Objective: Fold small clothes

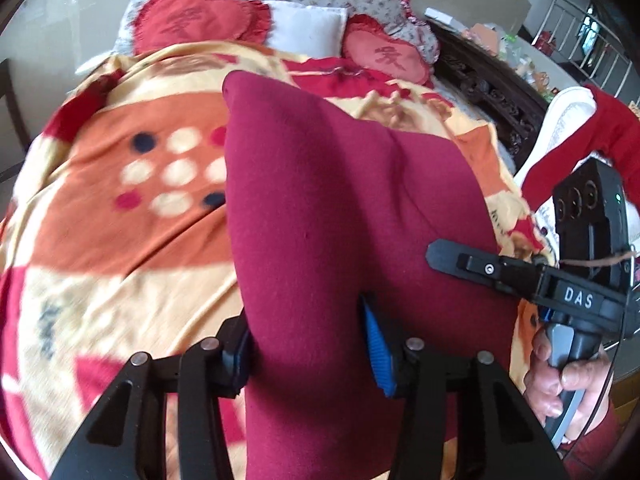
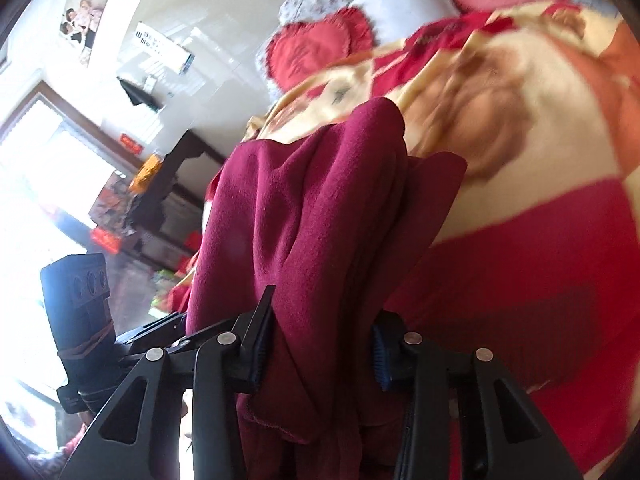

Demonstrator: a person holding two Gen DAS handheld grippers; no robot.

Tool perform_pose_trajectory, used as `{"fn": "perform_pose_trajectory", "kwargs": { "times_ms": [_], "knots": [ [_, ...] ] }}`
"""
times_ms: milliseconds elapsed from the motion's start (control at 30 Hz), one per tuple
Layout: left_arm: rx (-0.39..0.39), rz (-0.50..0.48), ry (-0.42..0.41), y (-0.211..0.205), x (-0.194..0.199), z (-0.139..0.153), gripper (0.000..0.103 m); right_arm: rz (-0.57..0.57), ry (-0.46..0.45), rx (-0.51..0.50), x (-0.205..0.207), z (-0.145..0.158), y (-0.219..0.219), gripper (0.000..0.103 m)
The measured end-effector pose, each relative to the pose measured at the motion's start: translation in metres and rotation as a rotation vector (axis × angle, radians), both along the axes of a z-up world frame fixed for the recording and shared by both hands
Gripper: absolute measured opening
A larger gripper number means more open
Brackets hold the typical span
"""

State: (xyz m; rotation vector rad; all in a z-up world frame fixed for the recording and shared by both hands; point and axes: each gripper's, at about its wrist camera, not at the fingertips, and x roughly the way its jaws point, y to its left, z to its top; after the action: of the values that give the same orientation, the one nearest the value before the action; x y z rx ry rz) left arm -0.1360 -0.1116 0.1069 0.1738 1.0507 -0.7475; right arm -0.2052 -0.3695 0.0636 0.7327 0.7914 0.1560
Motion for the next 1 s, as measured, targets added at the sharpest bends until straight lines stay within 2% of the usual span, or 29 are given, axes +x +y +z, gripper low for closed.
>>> {"fn": "perform_pose_trajectory", "kwargs": {
  "times_ms": [167,267,333,367,500,633,767,833,900,1000],
  "knots": [
    [0.034,0.061,0.029,0.042,-0.013,-0.013,0.050,0.078,0.033,0.034,-0.001,-0.016,0.042,0.021],
    [0.051,0.083,0.075,0.053,-0.017,-0.032,0.053,0.100,0.097,0.023,0.002,-0.032,0.060,0.022],
    [0.048,0.091,0.079,0.056,-0.019,-0.042,0.062,0.114,0.161,-0.053,0.002,-0.042,0.067,0.026],
    [0.048,0.094,0.071,0.058,-0.020,-0.044,0.067,0.116,0.171,-0.073,0.000,-0.043,0.068,0.027],
    [0.055,0.126,-0.006,0.067,-0.025,-0.039,0.076,0.102,0.175,-0.135,-0.019,-0.029,0.064,0.028],
    [0.058,0.174,-0.038,0.074,-0.024,-0.035,0.080,0.110,0.101,-0.299,-0.042,0.004,0.082,0.027],
    [0.060,0.212,-0.069,0.080,-0.027,-0.033,0.083,0.164,0.015,-0.383,-0.051,0.021,0.113,0.024],
    [0.059,0.228,-0.084,0.084,-0.030,-0.029,0.083,0.197,0.018,-0.434,-0.052,0.018,0.126,0.022],
    [0.059,0.244,-0.108,0.085,-0.032,-0.024,0.083,0.191,0.078,-0.521,-0.047,0.002,0.138,0.019],
    [0.054,0.258,-0.133,0.090,-0.038,-0.016,0.083,0.175,0.138,-0.555,-0.042,-0.021,0.135,0.019]
  ]
}}
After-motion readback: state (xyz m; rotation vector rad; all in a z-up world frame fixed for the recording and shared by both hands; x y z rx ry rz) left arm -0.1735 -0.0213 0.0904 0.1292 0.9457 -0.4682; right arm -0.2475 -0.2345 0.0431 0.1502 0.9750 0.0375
